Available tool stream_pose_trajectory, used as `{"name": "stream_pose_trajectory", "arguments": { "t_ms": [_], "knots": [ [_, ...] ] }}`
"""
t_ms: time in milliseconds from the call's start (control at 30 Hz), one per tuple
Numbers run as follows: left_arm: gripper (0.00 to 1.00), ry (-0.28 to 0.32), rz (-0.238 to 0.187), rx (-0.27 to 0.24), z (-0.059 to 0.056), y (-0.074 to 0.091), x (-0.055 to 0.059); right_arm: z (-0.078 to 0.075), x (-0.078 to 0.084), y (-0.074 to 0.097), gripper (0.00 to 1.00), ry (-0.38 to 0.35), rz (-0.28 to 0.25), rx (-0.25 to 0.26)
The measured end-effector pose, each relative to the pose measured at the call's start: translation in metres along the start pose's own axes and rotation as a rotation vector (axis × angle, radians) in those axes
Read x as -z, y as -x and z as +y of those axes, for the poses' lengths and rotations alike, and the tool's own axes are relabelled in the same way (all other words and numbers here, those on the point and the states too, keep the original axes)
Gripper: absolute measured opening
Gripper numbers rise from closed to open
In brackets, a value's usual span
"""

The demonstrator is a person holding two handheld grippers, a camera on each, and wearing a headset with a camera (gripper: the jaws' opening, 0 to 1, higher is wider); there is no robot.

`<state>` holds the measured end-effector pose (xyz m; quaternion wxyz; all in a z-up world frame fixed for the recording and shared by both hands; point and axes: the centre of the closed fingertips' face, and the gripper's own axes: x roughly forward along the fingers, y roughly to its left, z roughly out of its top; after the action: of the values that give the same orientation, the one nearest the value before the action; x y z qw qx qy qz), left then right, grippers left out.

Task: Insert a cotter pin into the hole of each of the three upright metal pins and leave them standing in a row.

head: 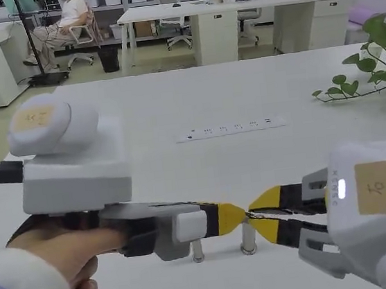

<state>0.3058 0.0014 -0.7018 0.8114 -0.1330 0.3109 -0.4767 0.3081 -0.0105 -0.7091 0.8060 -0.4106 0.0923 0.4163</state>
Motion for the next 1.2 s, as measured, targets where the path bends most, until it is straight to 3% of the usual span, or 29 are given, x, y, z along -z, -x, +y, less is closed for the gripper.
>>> {"name": "stream_pose_trajectory", "arguments": {
  "t_ms": [167,233,267,367,467,567,667,800,967,1200],
  "knots": [
    [0.0,-0.024,-0.019,0.025,-0.002,0.007,-0.001,-0.003,0.0,0.007,0.15,-0.135,-0.061,-0.061],
    [0.0,-0.082,-0.053,0.039,-0.004,0.009,-0.006,0.0,0.0,0.01,0.18,-0.208,-0.085,-0.123],
    [0.0,-0.097,-0.061,0.036,-0.005,0.011,-0.006,0.005,0.0,0.012,0.19,-0.272,-0.097,-0.178],
    [0.0,-0.122,-0.066,0.043,-0.007,0.014,-0.005,0.005,-0.002,0.015,0.18,-0.373,-0.14,-0.229],
    [0.0,-0.203,-0.079,0.072,-0.012,0.018,-0.005,0.0,-0.002,0.018,0.18,-0.414,-0.159,-0.247],
    [0.0,-0.3,-0.077,0.098,-0.017,0.021,-0.004,0.004,-0.007,0.021,0.18,-0.463,-0.189,-0.306],
    [0.0,-0.392,-0.07,0.129,-0.023,0.024,0.0,0.009,-0.011,0.023,0.18,-0.477,-0.201,-0.353],
    [0.0,-0.443,-0.051,0.139,-0.024,0.025,0.007,0.015,-0.01,0.022,0.17,-0.473,-0.202,-0.397],
    [0.0,-0.472,-0.04,0.161,-0.026,0.026,0.014,0.032,-0.015,0.021,0.17,-0.464,-0.206,-0.463],
    [0.0,-0.487,-0.033,0.196,-0.032,0.028,0.019,0.045,-0.016,0.018,0.14,-0.434,-0.193,-0.504]
  ]
}}
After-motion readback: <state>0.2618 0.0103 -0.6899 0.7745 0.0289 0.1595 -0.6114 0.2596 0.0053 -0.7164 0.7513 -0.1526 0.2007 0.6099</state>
